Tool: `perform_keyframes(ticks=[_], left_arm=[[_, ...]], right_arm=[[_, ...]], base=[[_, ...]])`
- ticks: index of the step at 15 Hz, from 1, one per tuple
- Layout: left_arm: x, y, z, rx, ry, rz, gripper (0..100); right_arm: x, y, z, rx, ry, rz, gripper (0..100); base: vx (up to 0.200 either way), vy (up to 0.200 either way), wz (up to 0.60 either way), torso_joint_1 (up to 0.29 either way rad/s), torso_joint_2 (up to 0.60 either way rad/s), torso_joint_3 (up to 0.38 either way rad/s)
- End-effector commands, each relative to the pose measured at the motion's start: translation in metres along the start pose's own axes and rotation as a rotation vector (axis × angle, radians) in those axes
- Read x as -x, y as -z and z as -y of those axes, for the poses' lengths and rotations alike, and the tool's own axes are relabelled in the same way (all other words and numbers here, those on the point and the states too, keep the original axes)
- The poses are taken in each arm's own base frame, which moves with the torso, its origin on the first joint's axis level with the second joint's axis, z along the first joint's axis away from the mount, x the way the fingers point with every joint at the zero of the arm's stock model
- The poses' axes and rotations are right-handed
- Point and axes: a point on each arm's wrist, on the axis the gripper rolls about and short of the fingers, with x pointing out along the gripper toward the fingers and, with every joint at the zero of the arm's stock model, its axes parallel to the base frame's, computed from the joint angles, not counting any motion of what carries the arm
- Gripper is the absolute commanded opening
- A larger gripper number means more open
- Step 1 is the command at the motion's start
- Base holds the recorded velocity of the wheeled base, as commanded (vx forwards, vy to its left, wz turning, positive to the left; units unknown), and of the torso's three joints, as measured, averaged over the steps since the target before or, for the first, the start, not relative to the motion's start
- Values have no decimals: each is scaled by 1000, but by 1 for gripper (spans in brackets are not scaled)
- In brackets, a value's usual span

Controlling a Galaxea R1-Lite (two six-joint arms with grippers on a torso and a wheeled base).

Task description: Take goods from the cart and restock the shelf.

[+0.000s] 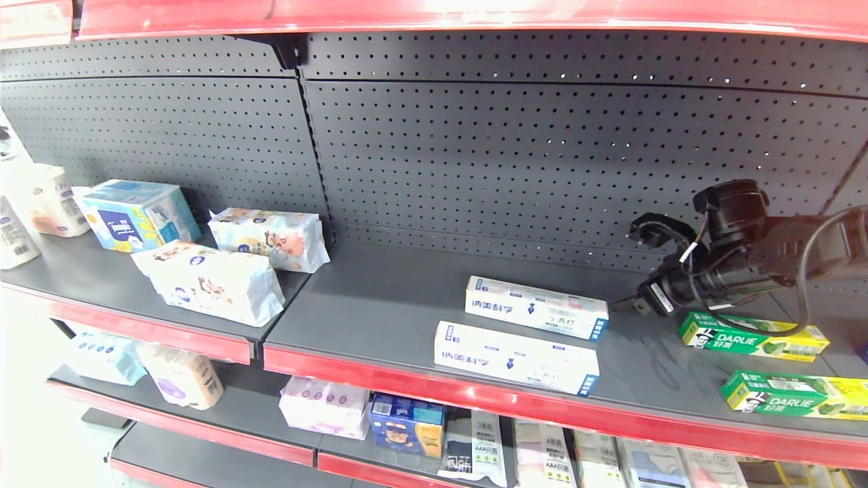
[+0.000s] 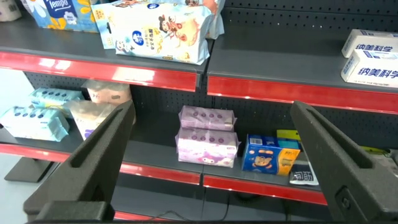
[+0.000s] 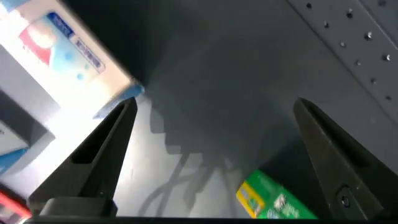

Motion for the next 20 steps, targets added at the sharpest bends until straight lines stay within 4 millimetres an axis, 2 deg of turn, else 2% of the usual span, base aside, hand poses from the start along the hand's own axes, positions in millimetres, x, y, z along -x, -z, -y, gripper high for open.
perform_keyframes(ticks=[1,6,20], left_arm=[[0,0,0,0,0,-1,100],[0,0,0,0,0,-1,100],[0,0,0,0,-1,-1,100]], right_arm=[[-6,0,0,12,-6,-6,100],[-7,0,0,38,-7,-8,100],[-9,-14,-16,71,-37,21,100]], base=[[0,0,0,0,0,0],[0,0,0,0,0,0],[0,0,0,0,0,0]])
